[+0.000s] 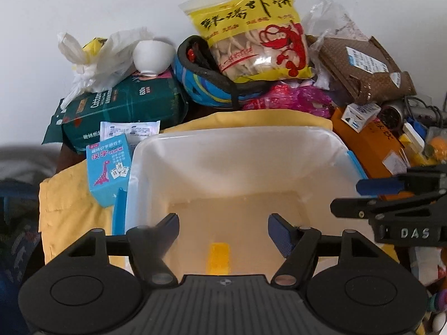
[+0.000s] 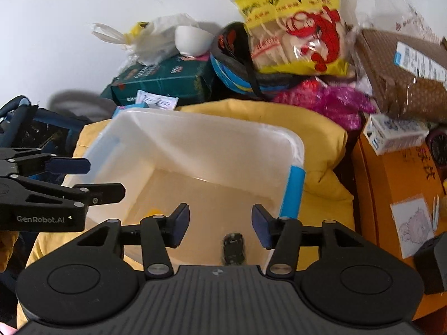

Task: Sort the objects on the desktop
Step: 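Carry both held toys over the white bin and open both tools to drop them, then grasp a black toy car with the left tool while the right tool grasps the blue curved block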

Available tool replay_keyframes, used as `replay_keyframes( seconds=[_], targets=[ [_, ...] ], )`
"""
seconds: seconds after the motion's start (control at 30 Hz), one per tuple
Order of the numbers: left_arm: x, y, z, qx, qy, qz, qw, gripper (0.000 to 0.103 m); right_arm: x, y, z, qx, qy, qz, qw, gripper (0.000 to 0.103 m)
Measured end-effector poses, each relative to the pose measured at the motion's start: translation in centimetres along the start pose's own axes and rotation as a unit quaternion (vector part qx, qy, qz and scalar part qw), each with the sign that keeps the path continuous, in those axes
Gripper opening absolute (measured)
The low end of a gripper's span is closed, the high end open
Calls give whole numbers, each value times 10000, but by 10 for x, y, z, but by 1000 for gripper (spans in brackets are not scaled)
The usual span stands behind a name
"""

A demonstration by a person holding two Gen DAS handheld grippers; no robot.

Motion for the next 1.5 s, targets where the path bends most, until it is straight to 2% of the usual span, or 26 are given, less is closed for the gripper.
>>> replay_keyframes(
  seconds=[0.07,0.13,0.27,0.4,0.5,0.6,0.7,0.77,0.83,0.97,1.2,1.27,1.33,1.5],
  targets=[
    [4,6,3,-36,-42,-135,9999,73,2,8,5,7,118,-127,9998,54],
    [14,24,6,23,-72,-508,9987,73,12,27,18,-124,386,-419,9983,55],
    [72,65,13,284,-128,-981,9947,73,69,70,49,-498,918,-826,9911,67],
    [165,81,17,191,-362,-761,9963,73,159,91,73,-744,1282,-760,9860,68],
    [225,84,21,110,-344,-455,9983,73,226,90,87,-865,1454,-441,9846,68],
    [262,81,26,28,-269,-226,9994,73,272,86,94,-815,1514,-156,9850,68],
    [280,76,30,12,-303,-138,9994,73,300,77,93,-772,1306,135,9883,66],
    [283,70,32,-47,-408,-112,9991,73,312,73,92,-706,1327,219,9884,62],
    [290,64,32,-97,-381,-24,9992,73,318,69,94,-641,1381,268,9880,46],
    [292,51,36,-218,-411,-1,9989,73,314,65,94,-624,1280,280,9894,37],
    [291,42,42,-153,-417,16,9990,73,311,70,89,-589,1145,229,9914,36],
    [290,42,42,-64,-424,-14,9991,65,310,72,86,-558,1102,218,9921,36],
    [288,43,42,48,-435,-39,9990,49,308,73,82,-532,1016,201,9932,36],
    [288,49,38,149,-507,0,9986,48,303,76,75,-512,871,179,9947,36]
  ],
)
Point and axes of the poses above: each gripper's, at about its wrist camera, not at the fingertips, and y roughly against the way its jaws point, z to its left, x to its underside, the point moved 8 cm from there along -y, roughly the way its jaws point, and after that the axes turned 1 degree about -z, right-handed, at the moved point
